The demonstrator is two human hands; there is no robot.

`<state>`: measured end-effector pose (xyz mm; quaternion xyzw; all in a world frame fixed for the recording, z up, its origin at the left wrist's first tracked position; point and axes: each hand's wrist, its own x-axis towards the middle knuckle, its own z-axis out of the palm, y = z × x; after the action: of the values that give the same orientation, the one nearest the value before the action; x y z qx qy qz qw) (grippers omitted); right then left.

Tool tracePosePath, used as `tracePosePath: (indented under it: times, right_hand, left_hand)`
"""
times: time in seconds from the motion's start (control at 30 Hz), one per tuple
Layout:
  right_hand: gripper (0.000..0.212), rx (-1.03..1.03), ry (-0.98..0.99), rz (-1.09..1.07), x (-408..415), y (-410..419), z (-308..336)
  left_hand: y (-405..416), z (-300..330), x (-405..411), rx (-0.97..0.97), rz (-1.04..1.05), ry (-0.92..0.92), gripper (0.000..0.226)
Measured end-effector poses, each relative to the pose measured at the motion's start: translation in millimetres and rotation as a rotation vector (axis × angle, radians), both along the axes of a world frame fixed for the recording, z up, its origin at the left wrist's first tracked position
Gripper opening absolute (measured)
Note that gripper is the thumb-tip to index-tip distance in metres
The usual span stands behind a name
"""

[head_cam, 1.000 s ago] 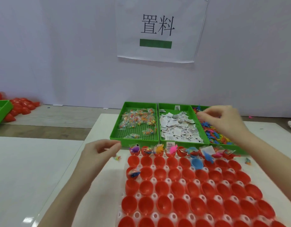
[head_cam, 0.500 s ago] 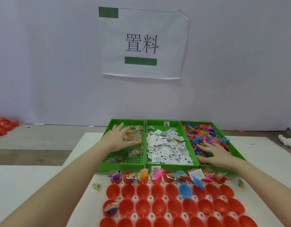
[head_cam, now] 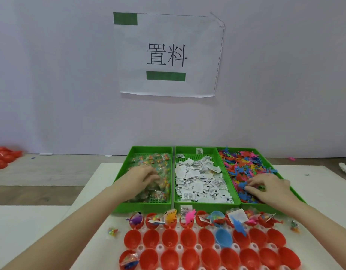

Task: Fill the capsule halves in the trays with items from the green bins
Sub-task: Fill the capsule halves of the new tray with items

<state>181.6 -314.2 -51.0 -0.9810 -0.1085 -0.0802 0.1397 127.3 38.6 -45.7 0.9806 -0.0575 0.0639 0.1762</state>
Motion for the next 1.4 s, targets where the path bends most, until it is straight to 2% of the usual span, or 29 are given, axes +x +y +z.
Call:
tracePosePath:
  times: [0.17, 0.3, 0.4, 0.53, 0.6, 0.67, 0.77, 0.83, 0.97, 1.07, 1.17, 1.3, 1.4]
  right_hand:
    - [0.015, 0.254, -0.083, -0.058, -10, -2, 9]
    - [0.024, 0.354, -0.192, -0.111, -17, 0, 16]
    - [0.027, 0.391, -0.175, -0.145, -19, 4, 16]
    - [0.029, 0.431, -0.187, -0.183, -20, 4, 14]
    - [0.026, 0.446, -0.201, -0.209, -21, 2, 15]
    - [0.021, 0.521, -0.245, -0.277, -19, 2, 18]
    - [0.019, 0.677, -0.256, -0.398, -17, 1, 20]
    - [0.019, 0.696, -0.205, -0.408, -16, 1, 18]
    - [0.008, 0.678, -0.022, -0.32, -18, 8, 15]
    - [0.026, 0.66, 0.1, -0.257, -22, 10, 18]
    - [0.027, 0.473, 0.026, -0.209, -26, 9, 23]
    - [0.011, 0.369, -0.088, -0.202, -29, 17, 30]
    - [0.012, 0.414, -0.135, -0.251, -29, 28, 32]
  left_hand:
    - [-1, 12, -17, -0.29, 0.186, -0.008, 0.042]
    - [-4, 22, -28, -0.476, 0.256, 0.053, 0.033]
    - [-10, 30, -29, -0.721, 0.382, 0.032, 0.031]
    - [-15, 43, -41, -1.031, 0.529, 0.014, 0.038]
    - [-13, 42, -47, -1.145, 0.513, -0.021, 0.024]
    - [-11, 38, -53, -1.309, 0.499, -0.099, 0.022]
    - [-12, 31, -71, -1.702, 0.441, -0.106, 0.021]
    - [-15, 29, -87, -1.905, 0.37, -0.091, 0.016]
    - [-17, 29, -114, -2.122, 0.282, -0.118, 0.01]
    - [-18, 33, -128, -2.204, 0.197, -0.103, 0.019]
    - [-18, 35, -131, -2.213, 0.201, -0.09, 0.024]
    - [-19, 38, -130, -2.085, 0.206, -0.073, 0.017]
    - [-18, 40, -134, -1.895, 0.218, -0.069, 0.016]
